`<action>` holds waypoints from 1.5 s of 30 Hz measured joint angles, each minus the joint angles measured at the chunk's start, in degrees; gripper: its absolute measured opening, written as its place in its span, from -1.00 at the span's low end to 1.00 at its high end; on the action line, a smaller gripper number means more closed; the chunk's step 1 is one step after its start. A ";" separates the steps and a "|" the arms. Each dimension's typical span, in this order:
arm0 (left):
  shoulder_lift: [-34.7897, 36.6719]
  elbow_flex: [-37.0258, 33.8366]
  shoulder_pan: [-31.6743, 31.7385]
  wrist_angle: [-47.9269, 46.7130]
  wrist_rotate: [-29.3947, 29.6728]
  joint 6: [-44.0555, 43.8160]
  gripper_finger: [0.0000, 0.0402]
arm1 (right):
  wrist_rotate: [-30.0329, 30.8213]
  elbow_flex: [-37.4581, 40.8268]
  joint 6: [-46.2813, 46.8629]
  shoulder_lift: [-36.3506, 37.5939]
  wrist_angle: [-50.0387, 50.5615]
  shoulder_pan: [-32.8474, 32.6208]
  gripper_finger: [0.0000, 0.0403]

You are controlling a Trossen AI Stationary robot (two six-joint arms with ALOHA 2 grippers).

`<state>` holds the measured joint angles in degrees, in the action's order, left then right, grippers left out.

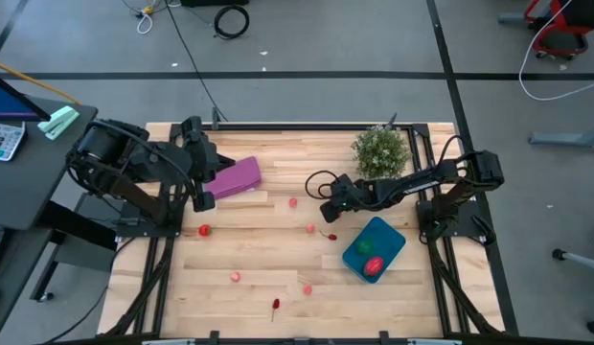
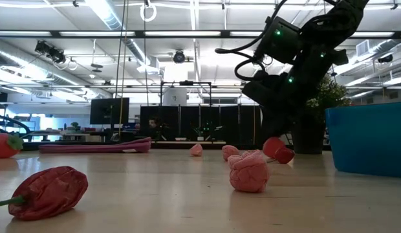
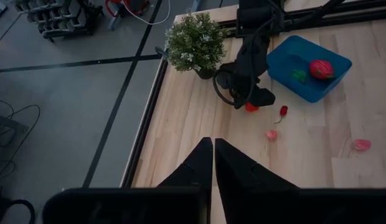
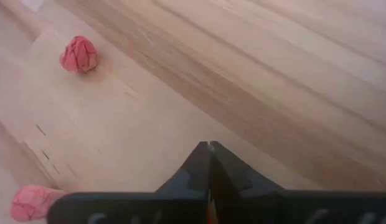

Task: Pick and placing Produce into tupperware
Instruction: Put the red strawberry into the blue bin

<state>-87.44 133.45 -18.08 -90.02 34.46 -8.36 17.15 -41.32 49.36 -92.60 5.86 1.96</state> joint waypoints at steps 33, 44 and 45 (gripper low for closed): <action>0.00 0.00 0.00 0.00 -0.01 -1.22 -0.91 | 9.41 -26.87 35.49 0.13 54.39 -35.55 -0.99; 0.00 0.00 0.00 0.00 0.00 -1.51 -0.94 | 12.45 -18.19 43.74 0.11 49.12 -39.63 -0.97; 0.00 0.00 -0.01 0.00 -0.02 -1.49 -0.95 | 12.89 -17.87 43.63 0.11 49.03 -39.58 -0.97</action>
<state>-87.44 133.45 -18.08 -90.02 34.44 -9.85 30.03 -59.18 92.99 -92.49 54.89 -37.62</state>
